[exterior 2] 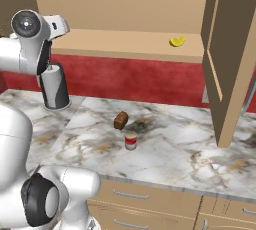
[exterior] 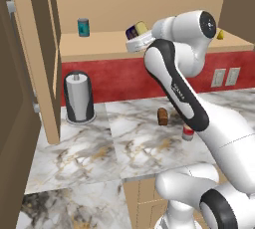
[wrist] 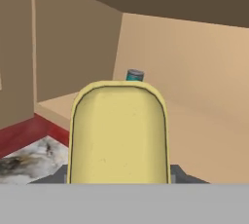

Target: Pick the cans from the counter and place them in their designated side in the cabinet.

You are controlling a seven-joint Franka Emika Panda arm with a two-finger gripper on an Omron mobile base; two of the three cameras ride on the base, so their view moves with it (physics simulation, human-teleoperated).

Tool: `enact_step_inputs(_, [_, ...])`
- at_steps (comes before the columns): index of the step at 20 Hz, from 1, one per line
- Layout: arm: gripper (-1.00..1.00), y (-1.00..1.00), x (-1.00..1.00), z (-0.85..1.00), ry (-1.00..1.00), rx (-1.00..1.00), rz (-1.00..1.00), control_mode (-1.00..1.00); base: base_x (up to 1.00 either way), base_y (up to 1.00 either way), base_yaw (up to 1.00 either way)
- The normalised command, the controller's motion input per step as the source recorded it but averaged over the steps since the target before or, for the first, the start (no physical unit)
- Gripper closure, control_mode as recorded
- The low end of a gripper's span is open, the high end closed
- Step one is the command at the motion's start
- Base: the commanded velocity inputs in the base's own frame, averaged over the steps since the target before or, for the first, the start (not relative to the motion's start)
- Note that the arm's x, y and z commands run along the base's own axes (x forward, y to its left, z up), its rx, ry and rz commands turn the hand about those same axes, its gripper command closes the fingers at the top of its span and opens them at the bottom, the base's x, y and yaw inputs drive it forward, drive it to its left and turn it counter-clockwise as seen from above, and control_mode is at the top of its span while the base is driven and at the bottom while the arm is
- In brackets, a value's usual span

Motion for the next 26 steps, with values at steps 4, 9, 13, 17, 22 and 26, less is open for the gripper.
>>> enact_step_inputs(4, [1.0, 0.09, 0.28, -0.01, 0.0, 0.0, 0.0, -1.0, 0.0, 0.0, 0.0])
enact_step_inputs(9, [1.0, 0.09, 0.28, 0.0, 0.03, 0.0, 0.0, -1.0, 0.0, 0.0, 0.0])
enact_step_inputs(13, [1.0, 0.1, 0.29, -0.02, 0.04, 0.0, 0.0, -1.0, 0.0, 0.0, 0.0])
enact_step_inputs(17, [1.0, 0.08, 0.31, -0.05, 0.04, 0.0, 0.01, -1.0, 0.0, 0.0, 0.0])
enact_step_inputs(22, [1.0, 0.04, 0.32, -0.06, 0.03, 0.0, 0.02, -1.0, 0.0, 0.0, 0.0])
enact_step_inputs(26, [1.0, 0.05, 0.33, -0.06, 0.02, 0.0, 0.02, -1.0, 0.0, 0.0, 0.0])
